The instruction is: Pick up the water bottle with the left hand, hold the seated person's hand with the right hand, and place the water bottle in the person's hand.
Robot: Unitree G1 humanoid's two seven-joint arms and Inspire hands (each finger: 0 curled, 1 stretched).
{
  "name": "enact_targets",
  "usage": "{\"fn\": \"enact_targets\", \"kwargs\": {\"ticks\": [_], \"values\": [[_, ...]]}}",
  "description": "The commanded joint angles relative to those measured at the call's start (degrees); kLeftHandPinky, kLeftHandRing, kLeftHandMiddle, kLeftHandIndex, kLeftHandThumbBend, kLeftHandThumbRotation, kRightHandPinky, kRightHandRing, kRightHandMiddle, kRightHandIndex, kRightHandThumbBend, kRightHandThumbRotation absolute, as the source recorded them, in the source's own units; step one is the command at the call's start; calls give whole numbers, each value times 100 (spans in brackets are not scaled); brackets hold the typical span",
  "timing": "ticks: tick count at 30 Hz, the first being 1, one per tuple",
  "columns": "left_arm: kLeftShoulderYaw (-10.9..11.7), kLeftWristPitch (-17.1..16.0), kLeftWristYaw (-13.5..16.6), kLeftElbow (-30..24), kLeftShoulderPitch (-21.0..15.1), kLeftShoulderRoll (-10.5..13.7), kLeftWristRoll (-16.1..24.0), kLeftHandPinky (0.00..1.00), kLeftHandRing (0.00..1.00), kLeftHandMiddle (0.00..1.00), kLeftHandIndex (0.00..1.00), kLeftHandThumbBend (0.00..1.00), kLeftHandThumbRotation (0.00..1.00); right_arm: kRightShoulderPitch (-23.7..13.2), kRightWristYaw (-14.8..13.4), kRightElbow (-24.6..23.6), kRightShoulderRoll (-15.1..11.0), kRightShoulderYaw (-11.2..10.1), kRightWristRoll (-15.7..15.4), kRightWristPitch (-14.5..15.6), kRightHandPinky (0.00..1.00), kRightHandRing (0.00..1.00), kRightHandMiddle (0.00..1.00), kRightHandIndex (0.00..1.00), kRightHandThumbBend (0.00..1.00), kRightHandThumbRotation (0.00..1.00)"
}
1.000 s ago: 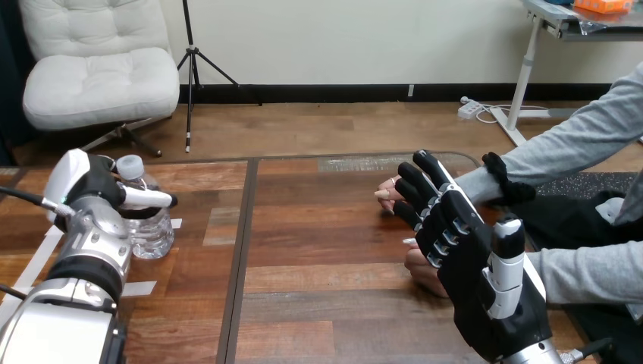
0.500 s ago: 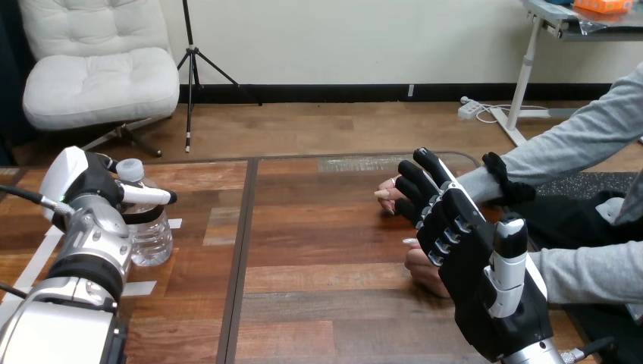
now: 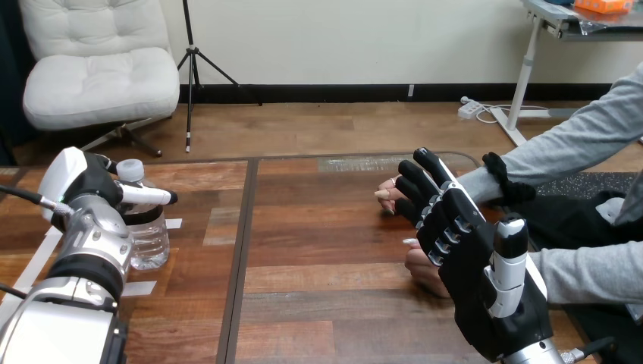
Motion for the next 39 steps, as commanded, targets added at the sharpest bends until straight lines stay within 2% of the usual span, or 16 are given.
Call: {"fn": "enact_targets", "kwargs": {"ticks": [1,9,19,25,30,39], "values": [[-11,-143,159,-131,-479,145,58,37,45,50,53,77,0,-167,-34,-280,23,4,53,-107,100,98,97,98,100,100],[-17,-182,123,-123,-474,165,62,44,51,55,53,77,0,-162,-38,-284,36,4,80,-98,100,98,97,97,100,100],[-37,-292,91,-141,-457,193,77,47,52,56,53,77,0,-161,-40,-275,32,2,76,-102,100,98,96,97,100,100],[-27,-491,141,-167,-392,219,69,46,51,55,53,77,0,-168,-29,-257,36,6,77,-125,100,98,96,97,100,100],[-31,-561,182,-178,-371,217,74,47,52,56,53,79,0,-171,-8,-245,23,6,76,-140,100,98,96,97,100,100],[22,-908,307,-182,-255,223,31,50,55,57,53,80,0,-178,-24,-218,34,4,66,-135,100,98,96,98,100,100]]}}
